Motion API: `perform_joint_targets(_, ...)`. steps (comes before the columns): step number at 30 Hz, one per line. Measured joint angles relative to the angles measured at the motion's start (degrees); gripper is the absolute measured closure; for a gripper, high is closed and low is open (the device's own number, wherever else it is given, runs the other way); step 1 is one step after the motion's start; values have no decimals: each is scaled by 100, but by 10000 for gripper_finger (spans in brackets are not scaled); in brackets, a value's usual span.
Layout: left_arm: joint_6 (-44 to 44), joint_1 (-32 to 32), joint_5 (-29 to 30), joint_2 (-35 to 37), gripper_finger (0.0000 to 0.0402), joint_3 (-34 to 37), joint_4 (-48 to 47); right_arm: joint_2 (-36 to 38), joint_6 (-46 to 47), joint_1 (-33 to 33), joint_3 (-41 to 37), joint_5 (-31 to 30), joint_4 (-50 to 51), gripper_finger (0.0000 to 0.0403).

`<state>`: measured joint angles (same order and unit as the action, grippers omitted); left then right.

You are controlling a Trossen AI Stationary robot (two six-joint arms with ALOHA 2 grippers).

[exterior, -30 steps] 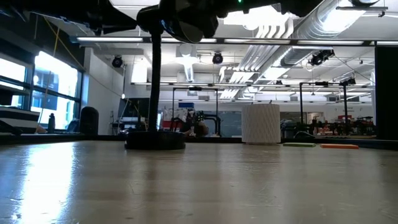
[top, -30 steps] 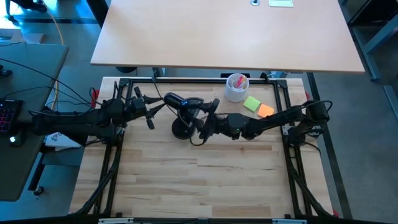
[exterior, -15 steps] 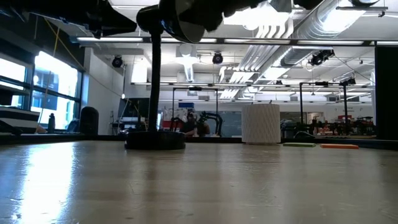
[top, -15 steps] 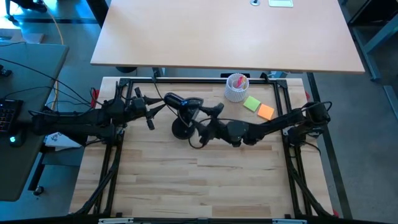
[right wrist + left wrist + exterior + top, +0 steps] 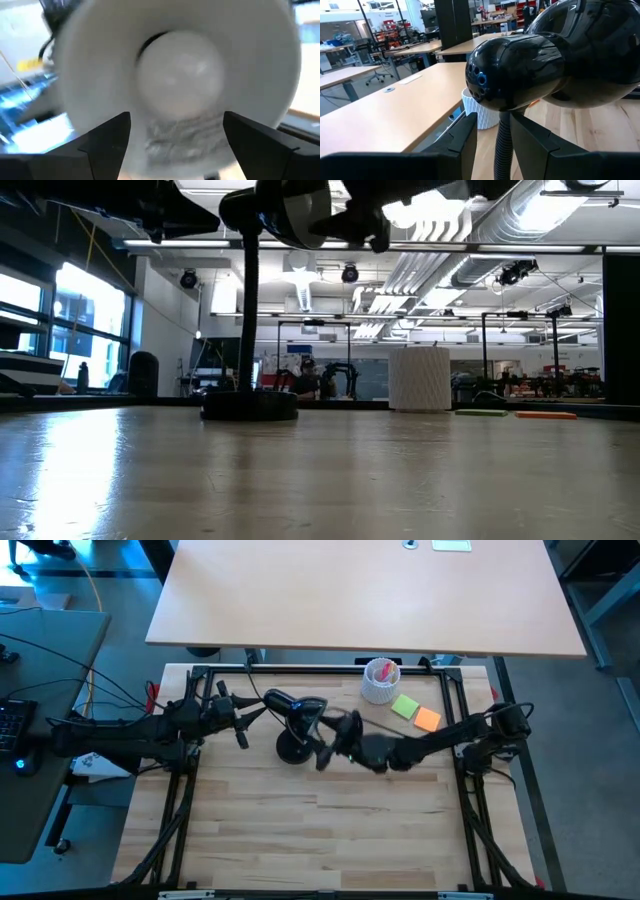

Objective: Screw lightbulb
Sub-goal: Remove the lightbulb from the lamp

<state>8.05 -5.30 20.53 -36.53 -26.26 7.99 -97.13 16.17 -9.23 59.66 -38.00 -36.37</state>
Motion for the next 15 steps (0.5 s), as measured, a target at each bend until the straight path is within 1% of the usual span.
perform_joint_targets(4, 2, 0, 0, 0, 291, 0, -7, 3, 617, 324, 0, 692, -77, 87)
perform_joint_targets(6, 2, 0, -2, 0, 291, 0, -7, 1, 745, 442, 0, 858, -165, 87)
perform_joint_targets(11, 4, 7, -2, 0, 291, 0, -25, 5, 681, 639, -2, 1139, -253, 92)
perform_joint_targets(15, 4, 7, -2, 0, 291, 0, -29, 3, 359, 662, -2, 1198, -382, 116)
